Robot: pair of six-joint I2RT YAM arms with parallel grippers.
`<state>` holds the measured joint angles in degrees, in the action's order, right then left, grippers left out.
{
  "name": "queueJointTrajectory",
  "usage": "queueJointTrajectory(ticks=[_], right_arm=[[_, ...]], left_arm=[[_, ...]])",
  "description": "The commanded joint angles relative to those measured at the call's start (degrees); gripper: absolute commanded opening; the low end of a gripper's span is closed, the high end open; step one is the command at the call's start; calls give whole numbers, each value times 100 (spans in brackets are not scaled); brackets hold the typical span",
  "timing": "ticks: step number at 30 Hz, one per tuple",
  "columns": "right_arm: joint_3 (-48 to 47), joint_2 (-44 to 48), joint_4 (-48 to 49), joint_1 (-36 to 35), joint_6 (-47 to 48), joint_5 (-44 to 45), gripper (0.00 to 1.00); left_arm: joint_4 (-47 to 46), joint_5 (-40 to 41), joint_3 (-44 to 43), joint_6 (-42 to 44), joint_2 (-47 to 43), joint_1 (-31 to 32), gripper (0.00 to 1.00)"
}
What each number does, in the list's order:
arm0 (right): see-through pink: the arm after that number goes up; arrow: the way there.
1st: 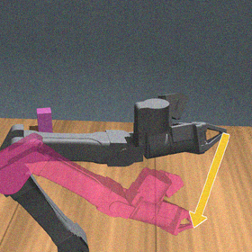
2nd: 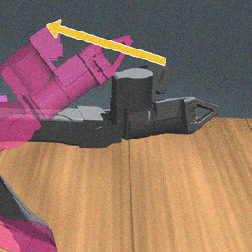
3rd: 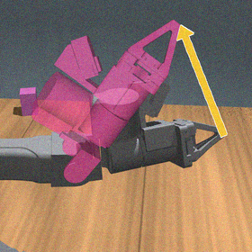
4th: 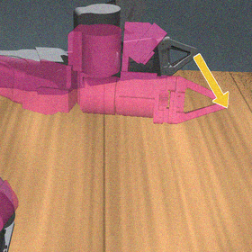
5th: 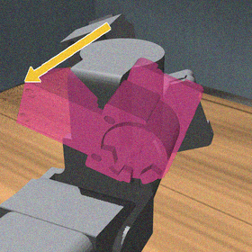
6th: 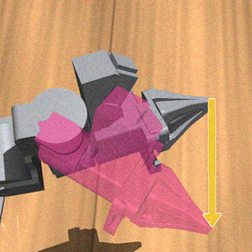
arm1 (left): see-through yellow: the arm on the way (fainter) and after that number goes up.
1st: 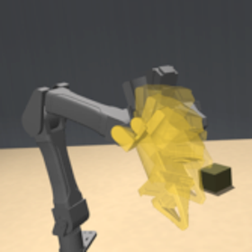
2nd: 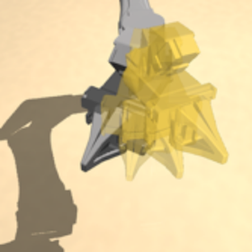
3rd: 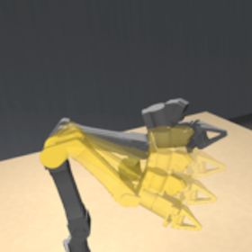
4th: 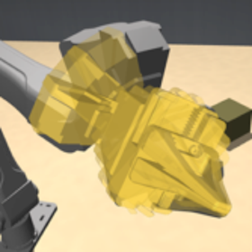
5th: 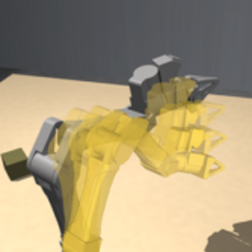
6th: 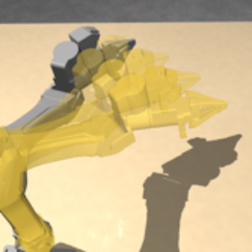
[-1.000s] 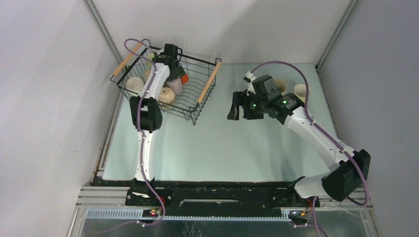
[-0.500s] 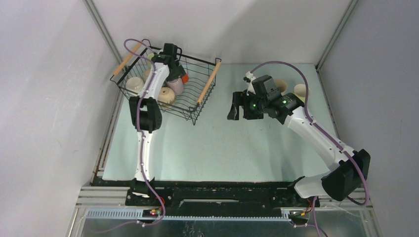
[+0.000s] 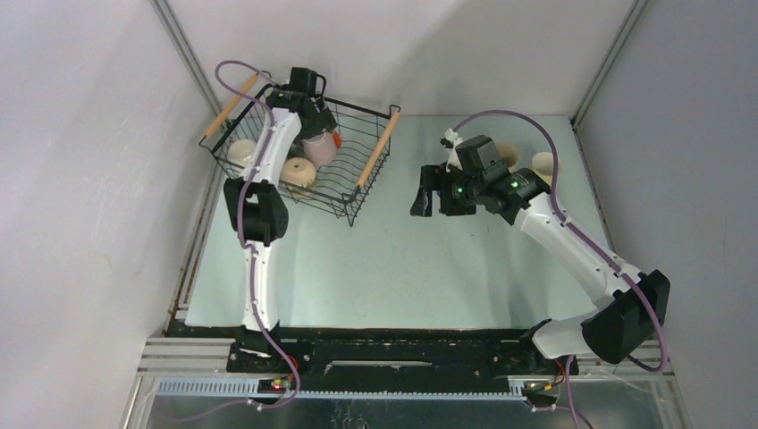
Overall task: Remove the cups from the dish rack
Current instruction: Unload the cup from the dish rack.
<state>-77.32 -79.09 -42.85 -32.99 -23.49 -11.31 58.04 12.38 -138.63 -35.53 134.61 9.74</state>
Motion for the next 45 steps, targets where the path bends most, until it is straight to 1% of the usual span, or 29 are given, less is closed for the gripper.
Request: queueJointTrajectory(ticks=[1, 7, 13, 22, 27, 35, 40, 45], right_arm=[[-234, 100, 217, -40, -79, -48, 92], [-233, 147, 424, -49, -226, -109, 92], [-231, 132, 903, -58, -431, -311, 92], [-233, -159, 2395, -58, -1020, -834, 92], [-344, -552, 3312, -52, -1364, -1000, 92], [-648, -1515, 4844, 44, -1939, -1394, 92], [-1032, -2038, 5484, 64, -2257, -1507, 92], [-1161, -2392, 5934, 85, -2531, -1579, 92]], left_arm=[[-153, -172, 169, 64, -791, 66, 25], [-148, -474, 341, -13, -1126, 99, 22], [-87, -752, 592, -72, -1542, 153, 18], [93, -1315, 680, -215, -2001, 173, 17], [220, -1673, 687, -296, -2288, 179, 17], [252, -2146, 829, -481, -2646, 183, 16], [252, -2374, 885, -575, -2848, 184, 16], [173, -2563, 1056, -689, -3092, 187, 16]])
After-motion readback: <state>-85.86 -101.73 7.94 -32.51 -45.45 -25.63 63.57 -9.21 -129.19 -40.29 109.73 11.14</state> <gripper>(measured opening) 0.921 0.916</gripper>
